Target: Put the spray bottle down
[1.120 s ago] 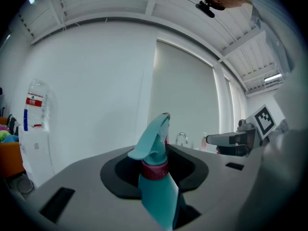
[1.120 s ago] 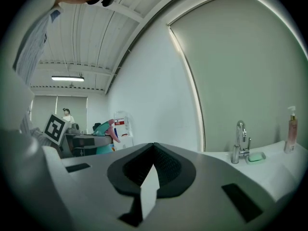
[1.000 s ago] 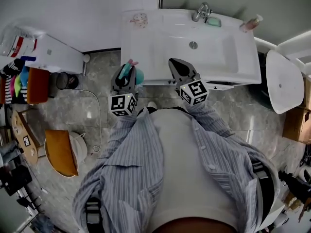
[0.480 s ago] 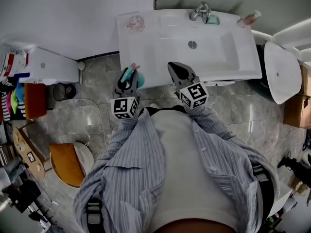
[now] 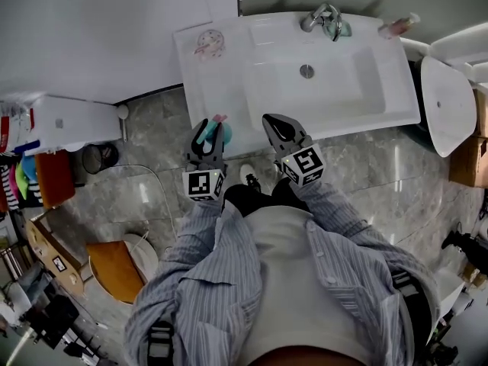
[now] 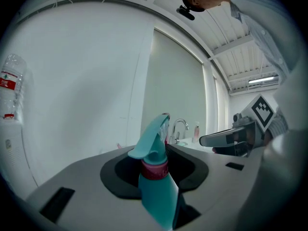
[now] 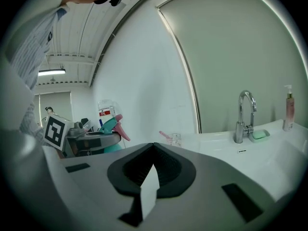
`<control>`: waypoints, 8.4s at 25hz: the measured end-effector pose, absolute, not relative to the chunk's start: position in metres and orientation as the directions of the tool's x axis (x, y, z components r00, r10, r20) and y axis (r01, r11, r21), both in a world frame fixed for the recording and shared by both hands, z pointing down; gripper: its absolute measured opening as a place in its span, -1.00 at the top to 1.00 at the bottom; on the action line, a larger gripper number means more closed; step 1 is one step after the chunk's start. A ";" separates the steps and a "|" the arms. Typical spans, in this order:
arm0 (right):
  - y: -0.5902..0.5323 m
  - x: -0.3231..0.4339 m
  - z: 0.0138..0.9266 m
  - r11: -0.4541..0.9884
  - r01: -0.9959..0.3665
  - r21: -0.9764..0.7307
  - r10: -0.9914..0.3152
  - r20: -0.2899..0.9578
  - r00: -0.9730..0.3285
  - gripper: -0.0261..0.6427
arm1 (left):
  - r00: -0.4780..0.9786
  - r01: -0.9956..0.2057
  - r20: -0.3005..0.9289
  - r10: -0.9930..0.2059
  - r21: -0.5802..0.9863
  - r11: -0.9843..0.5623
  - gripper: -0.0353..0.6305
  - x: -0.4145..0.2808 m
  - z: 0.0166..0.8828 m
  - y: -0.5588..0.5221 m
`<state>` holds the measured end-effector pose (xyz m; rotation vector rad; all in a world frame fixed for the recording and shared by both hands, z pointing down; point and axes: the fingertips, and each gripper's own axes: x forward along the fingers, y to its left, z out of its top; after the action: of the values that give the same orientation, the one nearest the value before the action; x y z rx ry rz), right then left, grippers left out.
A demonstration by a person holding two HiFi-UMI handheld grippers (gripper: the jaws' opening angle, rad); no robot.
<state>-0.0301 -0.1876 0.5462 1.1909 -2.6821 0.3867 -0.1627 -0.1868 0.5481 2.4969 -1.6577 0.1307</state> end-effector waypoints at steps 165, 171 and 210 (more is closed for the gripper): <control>-0.118 0.045 0.487 0.638 -0.761 -0.121 -0.739 0.183 -0.649 0.88 | 0.319 -0.944 0.092 -0.943 -0.054 -0.325 0.89 -0.142 0.490 -0.104; -0.119 0.041 0.486 0.640 -0.760 -0.118 -0.738 0.183 -0.650 0.88 | 0.324 -0.943 0.090 -0.942 -0.052 -0.329 0.89 -0.145 0.488 -0.105; -0.118 0.032 0.492 0.636 -0.764 -0.113 -0.740 0.194 -0.644 0.88 | 0.347 -0.935 0.098 -0.933 -0.048 -0.352 0.89 -0.151 0.494 -0.108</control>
<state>0.0325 -0.1178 0.4918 1.2575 -2.7226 0.2794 -0.1511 -0.1084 0.4935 2.5646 -1.7785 0.1689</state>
